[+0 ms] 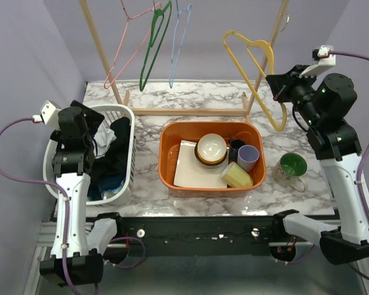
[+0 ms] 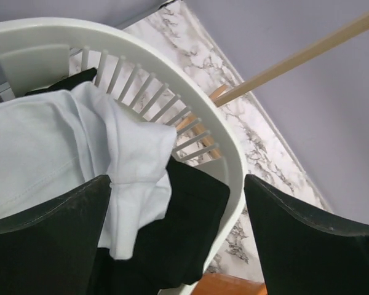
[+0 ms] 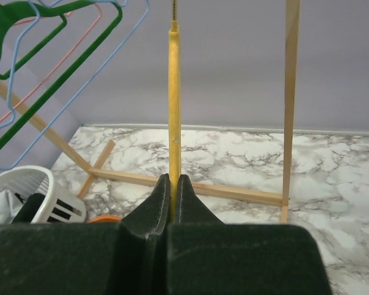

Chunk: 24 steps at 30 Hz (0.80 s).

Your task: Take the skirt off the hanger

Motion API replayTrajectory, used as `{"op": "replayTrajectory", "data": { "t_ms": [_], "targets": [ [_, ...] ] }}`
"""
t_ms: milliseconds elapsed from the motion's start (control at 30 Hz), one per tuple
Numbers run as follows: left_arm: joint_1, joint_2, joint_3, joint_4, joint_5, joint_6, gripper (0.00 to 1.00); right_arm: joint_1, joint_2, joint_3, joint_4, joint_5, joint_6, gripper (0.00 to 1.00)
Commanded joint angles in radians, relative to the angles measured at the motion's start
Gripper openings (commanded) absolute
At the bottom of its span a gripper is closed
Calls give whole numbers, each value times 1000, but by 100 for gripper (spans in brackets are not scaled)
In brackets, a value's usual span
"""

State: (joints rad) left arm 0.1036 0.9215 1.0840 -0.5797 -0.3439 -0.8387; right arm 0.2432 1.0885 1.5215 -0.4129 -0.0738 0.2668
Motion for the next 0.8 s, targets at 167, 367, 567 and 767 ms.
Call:
{"op": "replayTrajectory", "data": {
  "t_ms": [167, 367, 567, 767],
  "targets": [
    [-1, -39, 100, -43, 180, 128, 99, 106, 191, 207, 40, 184, -135, 1],
    [-8, -69, 106, -62, 169, 171, 99, 131, 300, 304, 85, 186, -170, 1],
    [-13, -79, 149, -68, 220, 196, 99, 139, 401, 400, 115, 213, -205, 1],
    [-15, -78, 182, -74, 243, 196, 99, 140, 447, 417, 197, 220, -242, 1]
  ]
}}
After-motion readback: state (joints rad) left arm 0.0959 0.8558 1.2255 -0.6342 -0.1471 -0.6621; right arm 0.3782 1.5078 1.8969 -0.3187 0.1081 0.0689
